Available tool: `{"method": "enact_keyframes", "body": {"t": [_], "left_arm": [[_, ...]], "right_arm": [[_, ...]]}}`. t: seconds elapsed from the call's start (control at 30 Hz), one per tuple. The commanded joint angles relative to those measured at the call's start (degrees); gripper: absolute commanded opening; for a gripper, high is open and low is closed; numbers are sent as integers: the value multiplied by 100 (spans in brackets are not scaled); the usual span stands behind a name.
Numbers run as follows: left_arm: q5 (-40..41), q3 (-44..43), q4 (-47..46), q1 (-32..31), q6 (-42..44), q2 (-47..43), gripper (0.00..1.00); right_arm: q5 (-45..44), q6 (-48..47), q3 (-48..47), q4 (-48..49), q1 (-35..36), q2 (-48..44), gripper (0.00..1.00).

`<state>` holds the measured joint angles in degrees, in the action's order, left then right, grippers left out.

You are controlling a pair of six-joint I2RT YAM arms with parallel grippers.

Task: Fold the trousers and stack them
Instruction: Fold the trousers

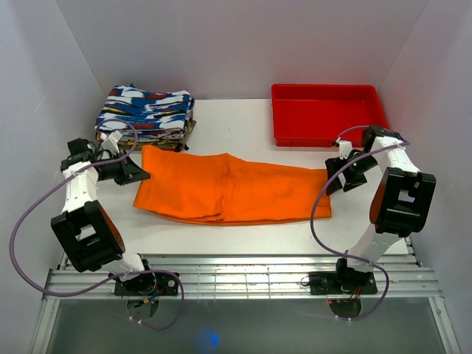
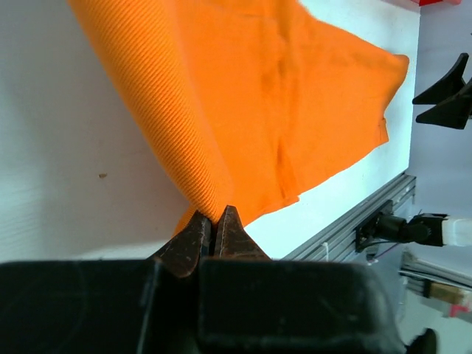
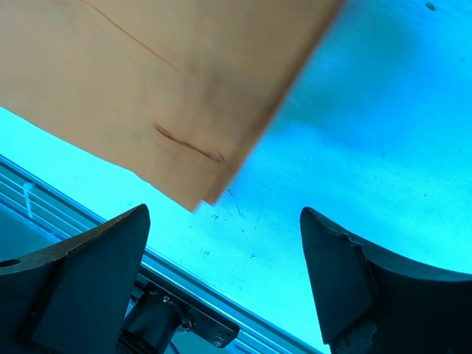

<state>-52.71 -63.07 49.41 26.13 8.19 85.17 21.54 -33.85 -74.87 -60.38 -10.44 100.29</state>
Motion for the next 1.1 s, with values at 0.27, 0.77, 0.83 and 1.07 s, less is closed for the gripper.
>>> {"method": "enact_keyframes", "body": {"t": [0.27, 0.77, 0.83, 1.07], "left_arm": [[-899, -1586, 1291, 24, 210, -510, 0], [-926, -2175, 632, -1529, -1485, -615, 0], [-733, -2157, 282, -1820, -1940, -650, 0], [310, -1911, -1186, -3567, -3391, -581, 0]], "right_arm": [[1096, 562, 253, 324, -283, 279, 82], [2302, 1538, 833, 1784, 278, 1370, 53], [2346, 1600, 869, 1933, 332, 1405, 38], [2513, 1723, 895, 2039, 507, 1432, 8]]}}
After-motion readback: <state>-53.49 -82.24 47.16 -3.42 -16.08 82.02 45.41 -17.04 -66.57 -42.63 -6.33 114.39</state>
